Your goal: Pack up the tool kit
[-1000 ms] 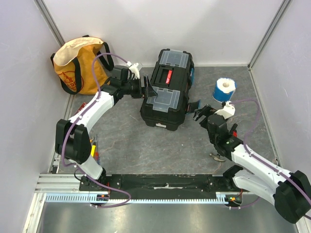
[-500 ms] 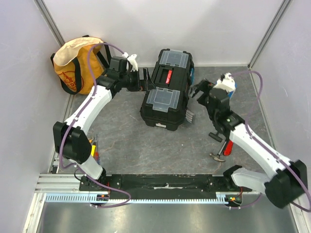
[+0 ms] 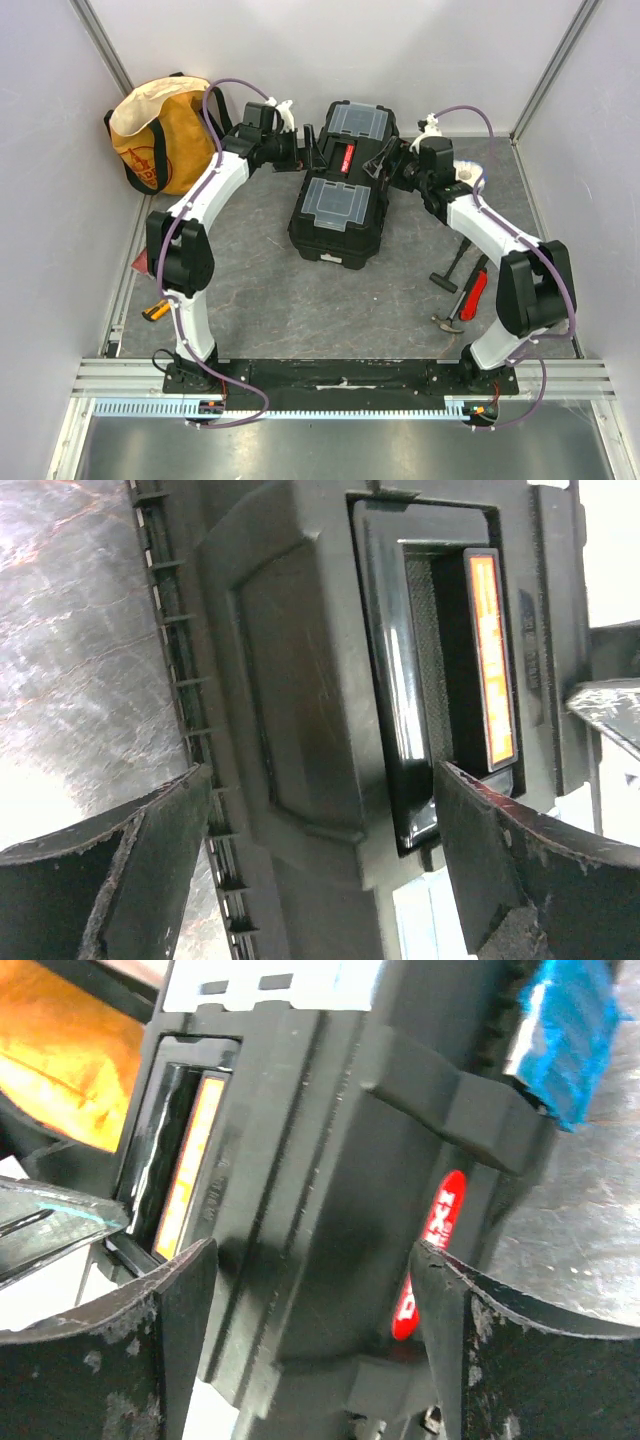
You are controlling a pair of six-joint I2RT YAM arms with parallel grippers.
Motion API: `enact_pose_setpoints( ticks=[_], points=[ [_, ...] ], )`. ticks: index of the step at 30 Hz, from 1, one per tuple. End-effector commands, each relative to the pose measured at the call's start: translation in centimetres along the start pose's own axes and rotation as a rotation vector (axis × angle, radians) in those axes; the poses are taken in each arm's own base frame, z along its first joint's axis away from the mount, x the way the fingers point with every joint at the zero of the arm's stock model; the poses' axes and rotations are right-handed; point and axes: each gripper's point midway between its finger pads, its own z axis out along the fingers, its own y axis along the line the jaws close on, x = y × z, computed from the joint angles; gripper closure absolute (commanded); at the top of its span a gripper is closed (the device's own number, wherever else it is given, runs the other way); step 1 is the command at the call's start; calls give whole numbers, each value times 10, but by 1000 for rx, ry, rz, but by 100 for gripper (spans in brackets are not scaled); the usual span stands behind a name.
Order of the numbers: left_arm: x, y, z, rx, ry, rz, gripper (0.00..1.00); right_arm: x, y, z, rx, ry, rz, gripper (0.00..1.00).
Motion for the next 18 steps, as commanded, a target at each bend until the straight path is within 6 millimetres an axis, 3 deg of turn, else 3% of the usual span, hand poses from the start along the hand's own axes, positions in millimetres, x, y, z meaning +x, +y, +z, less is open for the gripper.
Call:
enact_pose_setpoints(
  ticks=[1,5,8,10,14,18],
  points=[
    [-18,-5,7,54,-27,42,6,15,30,9,-170,108,7,19],
    [-3,-4,12,86,17,19,11,37,34,9,-195,154,54,26],
    [13,-2,11,88,51,-8,16,63,52,7,-229,206,68,35],
    [22,-1,6,98,62,-35,22,83,67,4,-245,244,72,40],
    [36,0,-12,103,37,-79,25,124,100,-4,-273,303,69,46],
    [61,8,-33,84,36,-113,25,144,115,-18,-252,295,51,47]
  ],
)
